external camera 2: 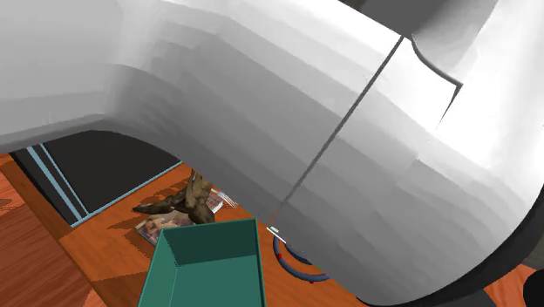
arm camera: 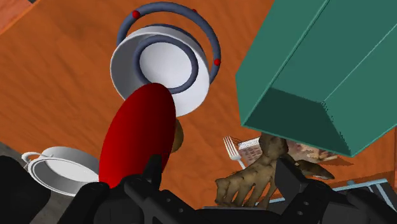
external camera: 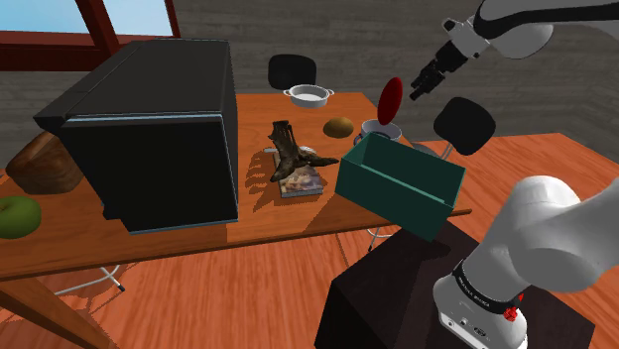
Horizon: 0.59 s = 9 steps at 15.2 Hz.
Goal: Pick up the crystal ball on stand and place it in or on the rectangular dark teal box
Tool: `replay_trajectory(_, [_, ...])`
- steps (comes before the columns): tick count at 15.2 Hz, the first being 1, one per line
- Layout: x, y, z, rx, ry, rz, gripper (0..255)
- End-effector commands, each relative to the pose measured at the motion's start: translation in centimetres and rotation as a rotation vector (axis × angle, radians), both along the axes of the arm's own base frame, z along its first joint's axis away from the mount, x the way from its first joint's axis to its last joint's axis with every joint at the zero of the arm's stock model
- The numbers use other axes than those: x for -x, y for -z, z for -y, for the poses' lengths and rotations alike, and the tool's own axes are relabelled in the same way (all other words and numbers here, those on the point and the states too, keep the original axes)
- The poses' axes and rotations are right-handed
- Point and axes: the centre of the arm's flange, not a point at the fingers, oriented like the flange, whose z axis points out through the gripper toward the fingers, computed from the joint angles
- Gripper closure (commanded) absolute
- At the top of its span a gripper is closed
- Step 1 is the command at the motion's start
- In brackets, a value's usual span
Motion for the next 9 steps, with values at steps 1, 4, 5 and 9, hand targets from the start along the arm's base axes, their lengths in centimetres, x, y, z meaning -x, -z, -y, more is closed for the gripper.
replay_trajectory(1, [-1.7, 0.4, 2.3, 0.002, -0.081, 0.056, 0])
replay_trajectory(4, [-4.7, 0.9, 5.2, -0.004, -0.196, 0.134, 0])
replay_trajectory(5, [-5.7, 1.0, 6.1, -0.006, -0.234, 0.160, 0])
replay_trajectory(9, [-7.4, 2.3, 6.2, -0.007, -0.262, 0.179, 0])
